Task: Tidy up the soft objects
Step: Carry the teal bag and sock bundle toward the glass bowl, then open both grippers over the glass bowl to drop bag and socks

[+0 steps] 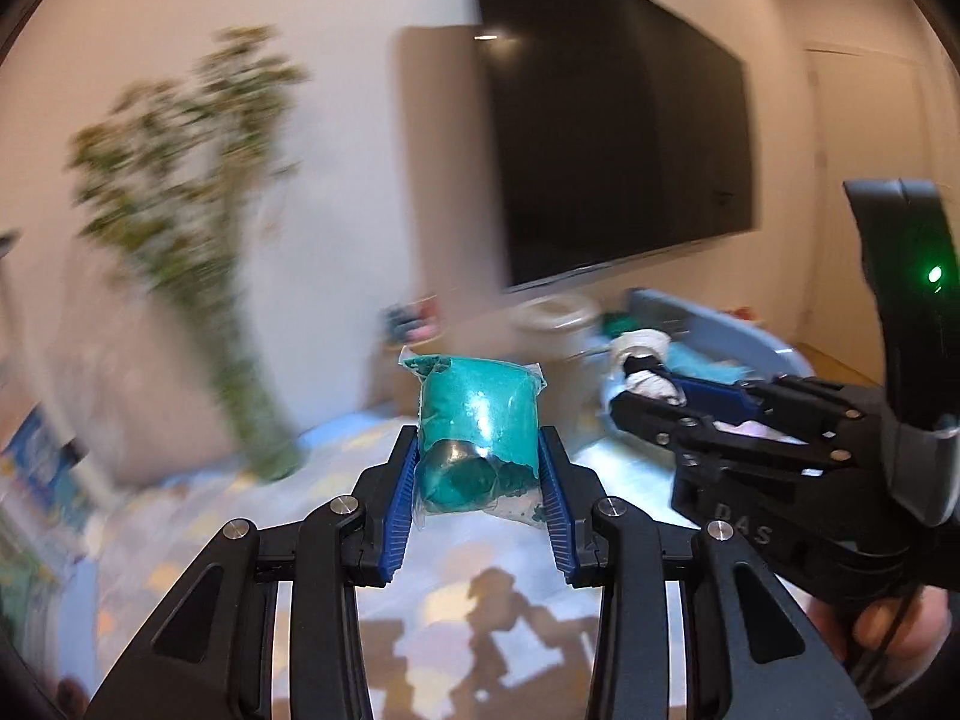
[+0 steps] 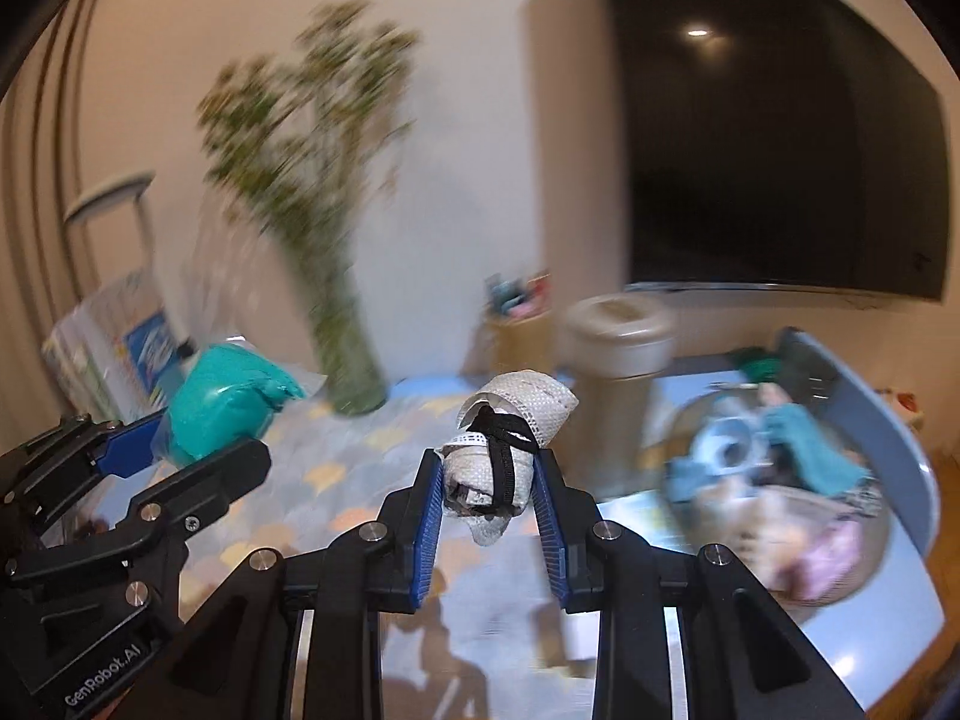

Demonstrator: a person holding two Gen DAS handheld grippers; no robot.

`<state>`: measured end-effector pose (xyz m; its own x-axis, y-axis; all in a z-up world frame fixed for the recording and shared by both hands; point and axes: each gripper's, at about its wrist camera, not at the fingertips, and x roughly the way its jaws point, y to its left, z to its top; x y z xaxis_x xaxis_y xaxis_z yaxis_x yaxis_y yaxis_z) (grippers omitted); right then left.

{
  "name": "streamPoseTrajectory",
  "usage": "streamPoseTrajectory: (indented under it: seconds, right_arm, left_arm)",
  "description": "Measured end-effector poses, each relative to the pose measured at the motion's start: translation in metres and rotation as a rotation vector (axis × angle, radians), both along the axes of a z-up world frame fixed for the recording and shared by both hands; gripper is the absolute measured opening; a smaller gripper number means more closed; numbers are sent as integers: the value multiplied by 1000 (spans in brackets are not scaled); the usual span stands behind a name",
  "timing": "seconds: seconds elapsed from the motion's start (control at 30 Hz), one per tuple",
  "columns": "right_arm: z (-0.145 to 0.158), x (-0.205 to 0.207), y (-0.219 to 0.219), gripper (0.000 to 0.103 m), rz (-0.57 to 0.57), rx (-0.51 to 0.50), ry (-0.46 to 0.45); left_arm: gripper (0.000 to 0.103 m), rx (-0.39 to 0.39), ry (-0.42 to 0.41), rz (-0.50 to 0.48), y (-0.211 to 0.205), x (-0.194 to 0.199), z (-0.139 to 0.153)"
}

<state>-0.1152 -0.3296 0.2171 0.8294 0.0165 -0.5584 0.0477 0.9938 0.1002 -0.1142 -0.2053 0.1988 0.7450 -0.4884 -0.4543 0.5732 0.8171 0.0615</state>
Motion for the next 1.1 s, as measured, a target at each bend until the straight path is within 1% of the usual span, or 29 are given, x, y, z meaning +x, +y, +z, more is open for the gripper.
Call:
streamPoseTrajectory:
  seconds: [0.07,0.1,0.13,0.23,0.37,0.4,0.5,0.63,0.77,0.8,0.83,0.87,0.9,0.93,0.97,1.03,1.1]
  right_arm:
    - [6,-11,-33,28,-64,35,-21]
    - [7,-15,-50,28,-96,57,-30]
    - [7,-19,-70,28,-144,79,-30]
    - [2,-35,-123,28,-284,128,-26]
    - [-19,-48,-189,28,-390,243,-18]
    - [-26,-50,-203,28,-408,275,-13]
    - [-48,-51,-239,28,-448,350,12]
    - [-65,-47,-262,28,-478,373,50]
    - [-75,-42,-280,28,-482,415,81]
    - [-76,-40,-284,29,-482,417,94]
    - [-79,-38,-286,30,-478,417,105]
    - [-80,-36,-288,35,-469,423,121]
    - [-81,-34,-289,49,-456,434,137]
    - [-82,-33,-291,59,-451,450,141]
    - [-82,-36,-291,68,-452,460,130]
    - [-82,-40,-295,69,-447,475,110]
    - [-82,-43,-298,69,-443,501,100]
  left_arm:
    - [35,-67,82,-96,-22,9,6]
    - [35,-94,117,-128,-34,14,8]
    - [35,-105,136,-153,-50,20,9]
    - [35,-84,124,-193,-94,29,6]
    - [35,-44,167,-241,-153,44,-11]
    - [35,-27,171,-249,-170,48,-18]
    - [35,9,188,-261,-201,58,-33]
    - [35,30,213,-279,-239,63,-49]
    - [36,48,220,-276,-255,69,-57]
    - [38,50,230,-272,-259,71,-59]
    - [48,46,245,-273,-259,73,-61]
    - [53,41,264,-277,-258,76,-63]
    - [68,36,288,-279,-258,78,-66]
    - [76,32,294,-275,-258,80,-67]
    - [76,26,292,-270,-256,80,-69]
    - [76,29,300,-272,-250,80,-68]
    - [76,8,322,-289,-240,78,-65]
